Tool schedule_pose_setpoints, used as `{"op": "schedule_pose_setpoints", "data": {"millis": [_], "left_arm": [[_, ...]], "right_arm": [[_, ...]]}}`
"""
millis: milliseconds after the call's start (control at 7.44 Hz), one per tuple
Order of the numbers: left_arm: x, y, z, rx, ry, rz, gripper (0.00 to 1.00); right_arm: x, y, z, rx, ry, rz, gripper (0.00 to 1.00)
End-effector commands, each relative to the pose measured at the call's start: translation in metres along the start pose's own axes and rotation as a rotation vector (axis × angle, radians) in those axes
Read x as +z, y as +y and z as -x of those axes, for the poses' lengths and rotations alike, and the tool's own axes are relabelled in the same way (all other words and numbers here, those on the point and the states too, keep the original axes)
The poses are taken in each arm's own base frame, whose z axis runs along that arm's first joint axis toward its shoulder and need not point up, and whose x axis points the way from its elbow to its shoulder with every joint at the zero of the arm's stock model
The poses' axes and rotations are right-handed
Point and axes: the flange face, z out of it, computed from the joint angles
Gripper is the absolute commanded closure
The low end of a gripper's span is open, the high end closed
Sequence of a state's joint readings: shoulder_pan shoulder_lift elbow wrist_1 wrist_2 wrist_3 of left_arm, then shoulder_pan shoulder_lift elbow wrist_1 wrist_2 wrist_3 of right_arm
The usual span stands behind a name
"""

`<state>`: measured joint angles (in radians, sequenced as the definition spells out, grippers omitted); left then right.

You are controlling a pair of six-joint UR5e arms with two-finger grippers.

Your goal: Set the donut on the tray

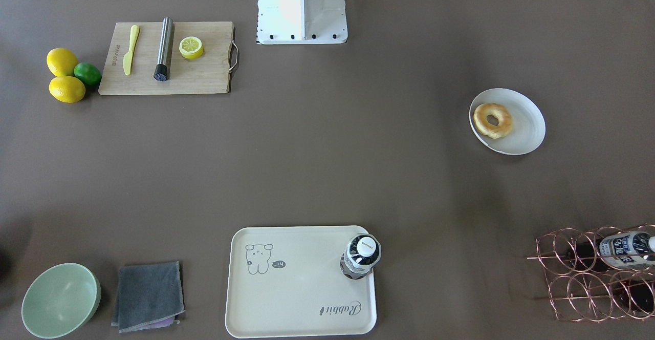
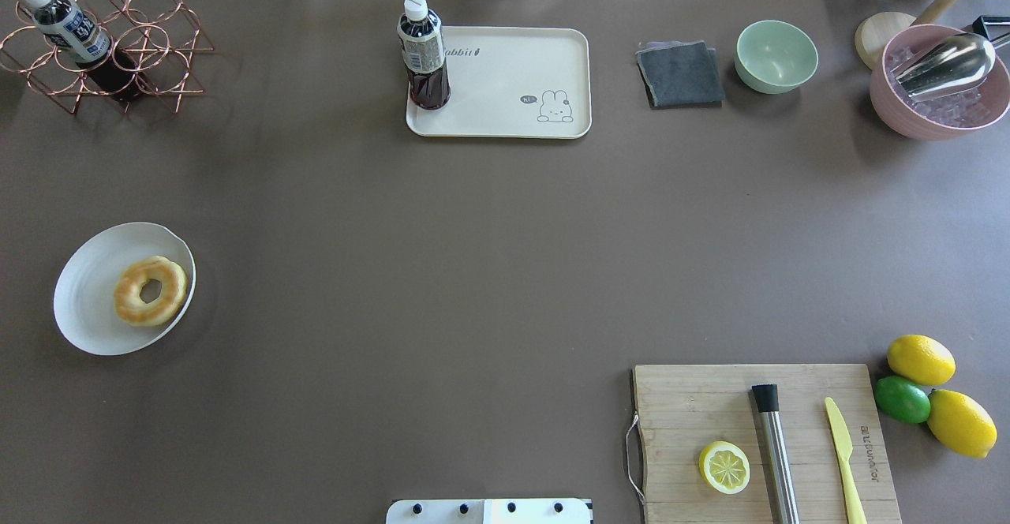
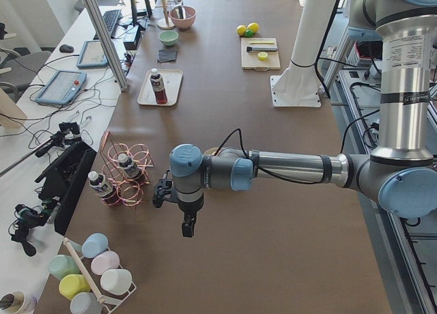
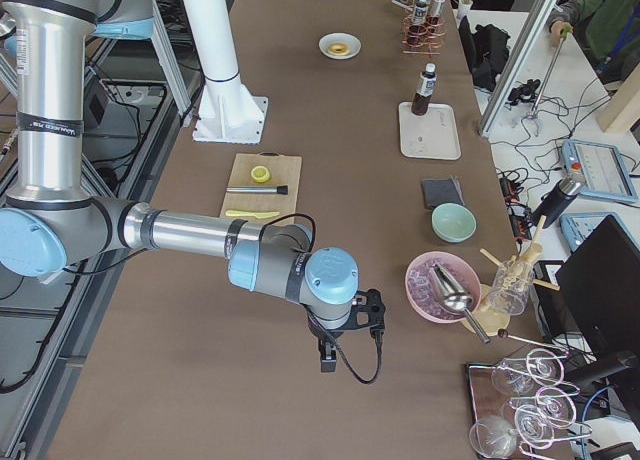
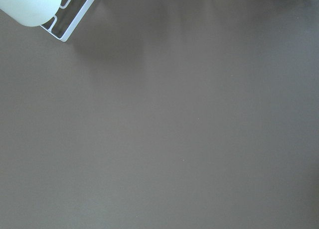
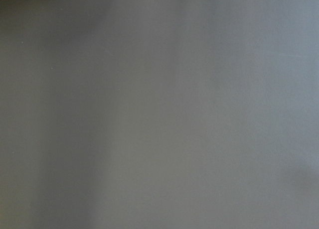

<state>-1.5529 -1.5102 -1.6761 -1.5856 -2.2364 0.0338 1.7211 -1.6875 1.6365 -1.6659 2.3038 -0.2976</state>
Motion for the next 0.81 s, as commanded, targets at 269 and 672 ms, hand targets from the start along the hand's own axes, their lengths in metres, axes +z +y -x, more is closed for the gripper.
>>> {"op": "schedule_pose_setpoints", "data": {"millis": [269,672], "left_arm": [[-0.015,-0.029,-0.014,0.061,-0.002,-0.070,0.01],[-0.024,-0.030,-0.037,0.101,0.199,-0.109,0.01]], "right_arm": [[-0.005,0.000,0.005,-0.007,-0.009,-0.014,0.00],[-0.003,0.000,0.005,-0.006,-0.013,-0.011,0.00]]}}
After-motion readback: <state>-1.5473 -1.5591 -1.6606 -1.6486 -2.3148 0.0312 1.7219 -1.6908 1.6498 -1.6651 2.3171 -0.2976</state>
